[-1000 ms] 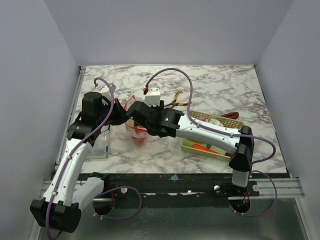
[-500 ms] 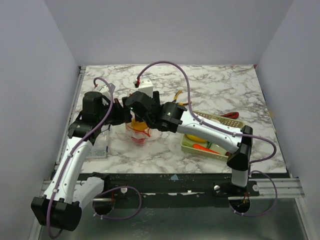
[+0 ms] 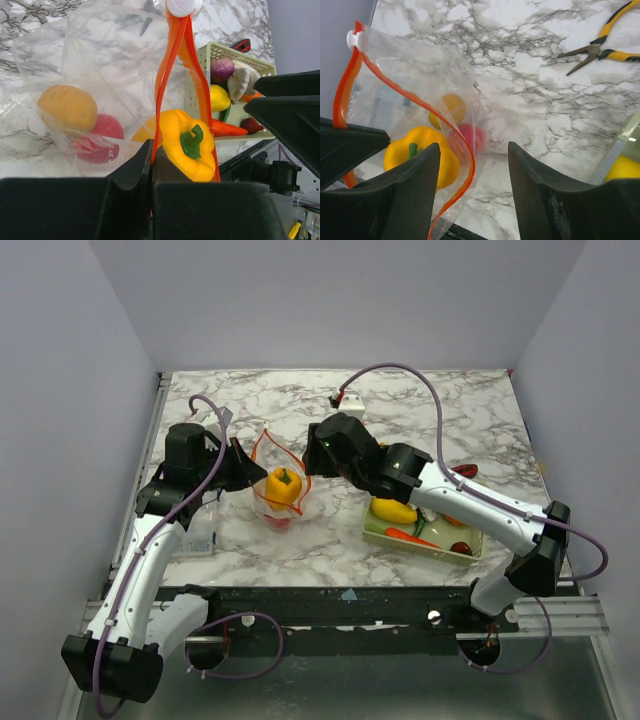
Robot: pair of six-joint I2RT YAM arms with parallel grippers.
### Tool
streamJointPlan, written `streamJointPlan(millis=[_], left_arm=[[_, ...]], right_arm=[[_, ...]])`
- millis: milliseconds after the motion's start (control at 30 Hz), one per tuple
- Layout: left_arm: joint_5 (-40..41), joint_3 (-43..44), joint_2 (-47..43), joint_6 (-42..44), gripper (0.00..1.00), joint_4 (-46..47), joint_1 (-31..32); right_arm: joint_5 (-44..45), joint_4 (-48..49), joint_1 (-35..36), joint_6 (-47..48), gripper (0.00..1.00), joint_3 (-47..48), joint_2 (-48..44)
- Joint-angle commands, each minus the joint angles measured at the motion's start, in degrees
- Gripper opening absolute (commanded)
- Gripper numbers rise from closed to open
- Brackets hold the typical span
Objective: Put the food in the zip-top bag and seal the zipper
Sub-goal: Adjust the zipper food storage bag at the center of the board.
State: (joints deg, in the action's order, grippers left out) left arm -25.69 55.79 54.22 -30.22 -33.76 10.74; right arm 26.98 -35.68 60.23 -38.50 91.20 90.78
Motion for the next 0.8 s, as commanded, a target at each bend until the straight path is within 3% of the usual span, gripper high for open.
streamJointPlan(millis=[0, 167, 333, 433, 533, 667, 767], left_arm=[[-2.07, 0.77, -0.46, -0.63, 0.00, 0.37, 0.07], [-5.32, 1.62, 1.00, -0.90, 0.00, 1.28, 0.05], [-1.96, 2.47, 0.74, 0.05, 0.00, -0.47, 0.07], [-0.19, 4.19, 1.76, 1.04, 0.00, -2.96, 0.07], [2.71, 7.34, 1.20, 0.55, 0.00, -7.91, 0.07], [4.37, 7.60, -3.31, -4.77, 0.00, -10.67, 0.07], [1.47, 2.27, -4.62, -8.76, 0.00, -6.39, 0.04]], right_arm=[[-8.20, 9.37, -0.11, 1.53, 0.58, -4.31, 0.61], [-6.17, 10.03, -0.12, 2.47, 0.54, -4.93, 4.17], [-5.72, 8.35, -0.02, 3.10, 0.41, -4.39, 5.82], [-3.20, 3.96, 0.02, 3.51, 0.15, -0.44, 6.03], [-4.13, -3.88, 0.00, 4.19, 0.02, 7.44, 8.28], [-10.40, -11.01, -0.02, 4.42, 0.00, 16.54, 12.03], [-11.79, -7.05, -0.22, 4.67, 0.00, 13.62, 11.02]])
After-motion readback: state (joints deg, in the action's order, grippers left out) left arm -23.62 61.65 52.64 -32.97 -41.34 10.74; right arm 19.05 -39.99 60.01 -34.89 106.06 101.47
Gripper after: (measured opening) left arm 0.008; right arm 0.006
